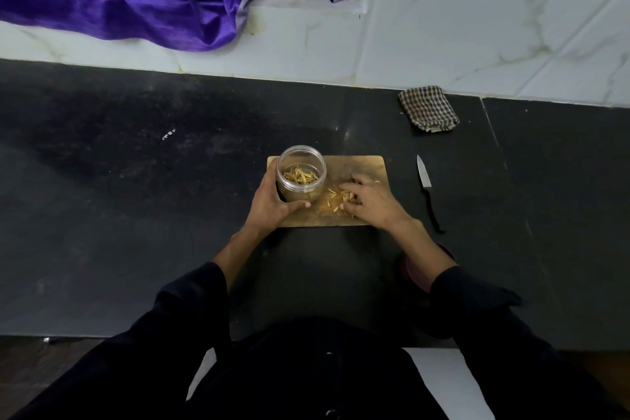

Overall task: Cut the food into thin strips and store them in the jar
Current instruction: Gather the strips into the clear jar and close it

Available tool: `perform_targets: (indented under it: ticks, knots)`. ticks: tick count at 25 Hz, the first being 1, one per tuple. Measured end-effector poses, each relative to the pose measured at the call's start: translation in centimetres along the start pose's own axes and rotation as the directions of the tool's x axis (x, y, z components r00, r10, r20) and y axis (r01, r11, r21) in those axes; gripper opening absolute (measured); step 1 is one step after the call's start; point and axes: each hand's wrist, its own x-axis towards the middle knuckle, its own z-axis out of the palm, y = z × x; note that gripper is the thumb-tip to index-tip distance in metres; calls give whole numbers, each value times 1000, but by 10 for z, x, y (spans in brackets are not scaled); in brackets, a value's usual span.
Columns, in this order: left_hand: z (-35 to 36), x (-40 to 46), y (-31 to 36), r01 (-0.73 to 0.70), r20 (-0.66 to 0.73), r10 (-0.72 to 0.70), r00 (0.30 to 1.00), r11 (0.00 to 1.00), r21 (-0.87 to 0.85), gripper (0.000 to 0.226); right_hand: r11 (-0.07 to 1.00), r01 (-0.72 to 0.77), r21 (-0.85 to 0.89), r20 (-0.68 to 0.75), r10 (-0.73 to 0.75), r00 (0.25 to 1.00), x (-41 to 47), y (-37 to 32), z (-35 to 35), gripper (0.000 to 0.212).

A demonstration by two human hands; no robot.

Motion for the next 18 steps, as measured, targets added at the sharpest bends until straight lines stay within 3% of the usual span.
perform_targets:
  ticks: [8,10,12,13,15,16,18]
  knots:
    - [0,0,-3,-16,-2,16,1000,1000,-13,98,988,39,-152,-240,-75,968,-1,-9,22,36]
    - [0,1,-3,-25,3,25,1000,1000,-11,97,998,48,-29,-336,-55,940,2,-8,16,28]
    - [0,0,-3,-23,3,23,1000,1000,-13,96,962,23,272,-425,99,900,1,-9,7,21]
    - [-1,0,-4,-21,3,21,1000,1000,-19,95,877,-9,481,-414,237,879,1,-9,3,20]
    - [0,1,-5,-22,3,22,1000,999,-28,93,507,-57,860,-217,463,860,2,-9,-8,19]
    - [0,0,-6,-24,1,24,1000,999,-29,94,318,-53,947,-118,494,862,2,-11,-15,18]
    - [0,1,-5,-26,0,26,1000,999,-32,95,112,-28,993,-30,484,874,0,-18,-31,19]
